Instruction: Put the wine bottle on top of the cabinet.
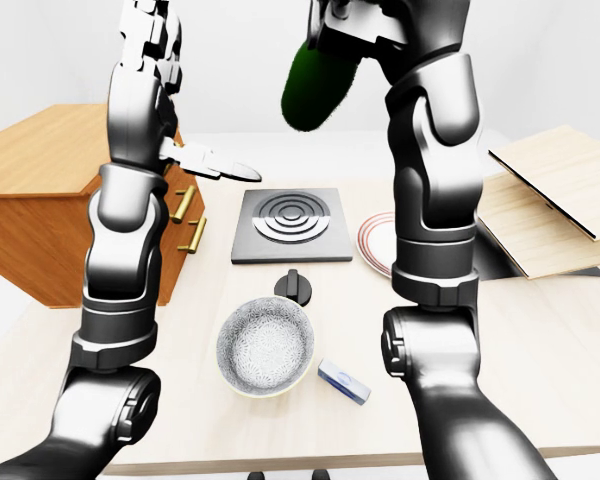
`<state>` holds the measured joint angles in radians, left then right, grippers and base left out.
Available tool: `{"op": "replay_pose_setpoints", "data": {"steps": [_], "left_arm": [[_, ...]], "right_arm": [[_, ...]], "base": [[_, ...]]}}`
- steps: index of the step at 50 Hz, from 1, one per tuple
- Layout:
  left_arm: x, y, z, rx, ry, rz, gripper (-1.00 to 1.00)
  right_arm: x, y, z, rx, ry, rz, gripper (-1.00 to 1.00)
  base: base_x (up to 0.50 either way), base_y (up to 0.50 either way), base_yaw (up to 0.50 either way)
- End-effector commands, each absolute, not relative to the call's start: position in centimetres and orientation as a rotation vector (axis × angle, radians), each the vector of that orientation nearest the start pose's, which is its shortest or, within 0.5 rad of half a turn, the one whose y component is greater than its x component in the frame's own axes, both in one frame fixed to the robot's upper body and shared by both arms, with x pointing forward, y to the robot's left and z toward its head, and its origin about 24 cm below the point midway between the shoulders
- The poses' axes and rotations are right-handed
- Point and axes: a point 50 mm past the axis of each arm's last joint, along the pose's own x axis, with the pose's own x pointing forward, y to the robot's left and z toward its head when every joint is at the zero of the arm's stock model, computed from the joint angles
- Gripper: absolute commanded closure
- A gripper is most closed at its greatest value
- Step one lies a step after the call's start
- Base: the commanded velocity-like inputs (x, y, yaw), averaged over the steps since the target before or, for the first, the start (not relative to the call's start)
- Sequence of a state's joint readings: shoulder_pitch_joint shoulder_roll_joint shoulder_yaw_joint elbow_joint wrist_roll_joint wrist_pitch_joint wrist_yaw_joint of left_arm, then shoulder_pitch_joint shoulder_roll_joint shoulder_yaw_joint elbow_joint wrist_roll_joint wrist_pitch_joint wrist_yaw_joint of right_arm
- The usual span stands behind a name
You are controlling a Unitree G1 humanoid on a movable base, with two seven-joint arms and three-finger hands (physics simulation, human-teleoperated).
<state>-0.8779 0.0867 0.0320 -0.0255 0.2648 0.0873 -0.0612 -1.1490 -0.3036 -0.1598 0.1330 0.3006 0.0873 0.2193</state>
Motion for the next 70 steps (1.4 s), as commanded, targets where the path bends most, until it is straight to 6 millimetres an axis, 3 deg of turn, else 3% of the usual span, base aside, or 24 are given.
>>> {"op": "replay_pose_setpoints", "data": {"steps": [1,5,16,21,27,36,44,49,62,70], "left_arm": [[34.2,7.9,29.4,0.36,-0.735,-0.136,-1.0],[35.4,7.7,28.8,0.346,-0.679,-0.125,-1.0],[36.0,6.1,29.4,0.335,-0.67,-0.134,-1.0],[34.7,5.2,29.6,0.339,-0.722,-0.17,-1.0],[31.7,3.8,30.2,0.376,-0.839,-0.232,-1.0],[28.9,2.0,29.4,0.45,-0.898,-0.308,-1.0],[29.7,1.5,29.6,0.451,-0.867,-0.306,-1.0],[31.5,1.6,29.2,0.431,-0.799,-0.295,-1.0],[35.7,2.2,26.0,0.384,-0.576,-0.261,-1.0],[36.4,2.3,25.6,0.373,-0.539,-0.256,-1.0]], "right_arm": [[33.6,-14.7,37.3,0.112,-0.886,0.329,1.0],[33.8,-14.8,36.9,0.122,-0.87,0.328,1.0],[34.0,-14.9,36.3,0.159,-0.853,0.323,1.0],[34.1,-14.9,36.2,0.162,-0.846,0.324,1.0],[34.4,-14.7,35.7,0.158,-0.825,0.328,1.0],[34.7,-14.5,35.4,0.144,-0.806,0.337,1.0],[34.5,-14.5,35.1,0.146,-0.809,0.338,1.0],[34.2,-14.8,35.1,0.151,-0.823,0.331,1.0],[34.0,-14.8,35.1,0.142,-0.831,0.334,1.0],[33.7,-14.7,35.4,0.157,-0.85,0.335,1.0]], "base": [[0.0,0.0,0.0],[0.0,0.0,0.0],[0.0,0.0,0.0],[0.0,0.0,0.0],[0.0,0.0,0.0],[0.0,0.0,0.0],[0.0,0.0,0.0],[0.0,0.0,0.0],[0.0,0.0,0.0],[0.0,0.0,0.0]]}}
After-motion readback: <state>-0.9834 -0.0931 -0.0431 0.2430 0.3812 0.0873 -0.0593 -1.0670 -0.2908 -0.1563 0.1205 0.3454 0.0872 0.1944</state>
